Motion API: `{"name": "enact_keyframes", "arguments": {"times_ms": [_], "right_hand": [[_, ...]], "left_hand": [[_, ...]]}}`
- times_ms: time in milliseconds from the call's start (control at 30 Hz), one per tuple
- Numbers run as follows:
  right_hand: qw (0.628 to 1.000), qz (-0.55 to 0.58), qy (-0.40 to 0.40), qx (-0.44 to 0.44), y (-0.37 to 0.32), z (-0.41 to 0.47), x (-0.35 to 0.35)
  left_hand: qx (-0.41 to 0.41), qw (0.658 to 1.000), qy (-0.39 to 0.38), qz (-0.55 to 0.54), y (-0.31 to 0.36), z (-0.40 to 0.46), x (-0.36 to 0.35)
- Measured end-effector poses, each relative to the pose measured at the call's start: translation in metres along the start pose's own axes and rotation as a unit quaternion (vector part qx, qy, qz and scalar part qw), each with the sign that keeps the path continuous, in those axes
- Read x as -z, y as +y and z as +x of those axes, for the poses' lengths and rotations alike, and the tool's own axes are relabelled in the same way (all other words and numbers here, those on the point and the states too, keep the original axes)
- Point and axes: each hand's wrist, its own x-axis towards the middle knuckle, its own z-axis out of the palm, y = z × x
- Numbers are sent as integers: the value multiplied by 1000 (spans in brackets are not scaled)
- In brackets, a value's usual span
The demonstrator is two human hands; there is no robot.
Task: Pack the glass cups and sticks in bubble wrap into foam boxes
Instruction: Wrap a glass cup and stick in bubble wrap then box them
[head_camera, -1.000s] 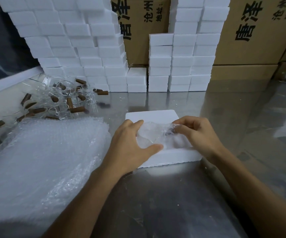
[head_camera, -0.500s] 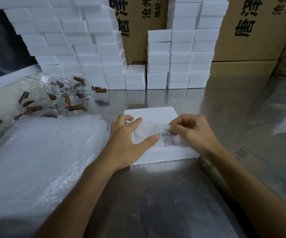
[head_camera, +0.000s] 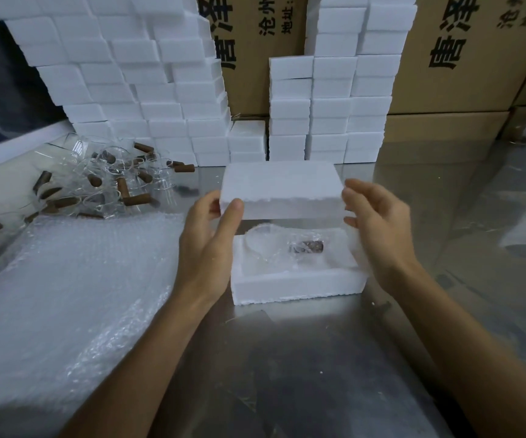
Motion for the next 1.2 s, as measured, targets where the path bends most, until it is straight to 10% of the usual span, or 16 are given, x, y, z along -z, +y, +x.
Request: {"name": "enact_keyframes", "arguments": {"times_ms": [200, 1200], "right_hand": [[993, 95, 20, 70, -14, 0, 6], [1000, -15, -14, 10, 15, -6, -6]], "left_hand": [[-101, 993, 34, -40, 13, -3, -1], [2, 967, 119, 227, -10, -1, -3]]}}
